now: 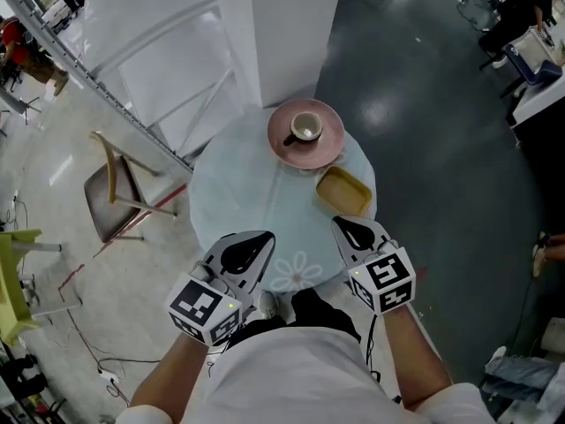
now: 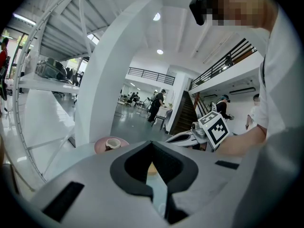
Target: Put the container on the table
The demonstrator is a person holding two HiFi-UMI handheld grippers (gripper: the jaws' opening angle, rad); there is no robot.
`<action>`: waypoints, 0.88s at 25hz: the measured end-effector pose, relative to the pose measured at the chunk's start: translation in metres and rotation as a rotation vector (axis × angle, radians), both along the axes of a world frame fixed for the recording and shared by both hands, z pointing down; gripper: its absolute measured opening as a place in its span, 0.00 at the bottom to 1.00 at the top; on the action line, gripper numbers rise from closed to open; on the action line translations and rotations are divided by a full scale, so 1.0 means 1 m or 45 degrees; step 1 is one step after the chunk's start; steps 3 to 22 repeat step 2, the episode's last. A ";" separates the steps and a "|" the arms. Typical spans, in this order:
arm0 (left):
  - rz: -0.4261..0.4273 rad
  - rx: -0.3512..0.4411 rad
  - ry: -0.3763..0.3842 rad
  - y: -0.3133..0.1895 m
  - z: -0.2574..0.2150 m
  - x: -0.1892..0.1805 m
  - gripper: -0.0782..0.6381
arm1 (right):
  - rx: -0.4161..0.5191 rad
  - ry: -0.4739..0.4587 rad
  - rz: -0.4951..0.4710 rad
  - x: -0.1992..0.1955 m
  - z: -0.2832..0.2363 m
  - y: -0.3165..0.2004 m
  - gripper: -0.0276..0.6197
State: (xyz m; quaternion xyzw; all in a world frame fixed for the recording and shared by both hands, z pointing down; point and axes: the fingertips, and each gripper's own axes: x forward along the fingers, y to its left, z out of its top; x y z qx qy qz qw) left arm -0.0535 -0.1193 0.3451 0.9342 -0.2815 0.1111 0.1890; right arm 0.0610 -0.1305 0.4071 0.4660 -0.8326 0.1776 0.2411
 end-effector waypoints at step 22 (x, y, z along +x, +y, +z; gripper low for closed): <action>0.001 0.001 0.000 0.000 0.001 0.001 0.14 | 0.002 -0.002 0.001 0.001 0.001 0.000 0.08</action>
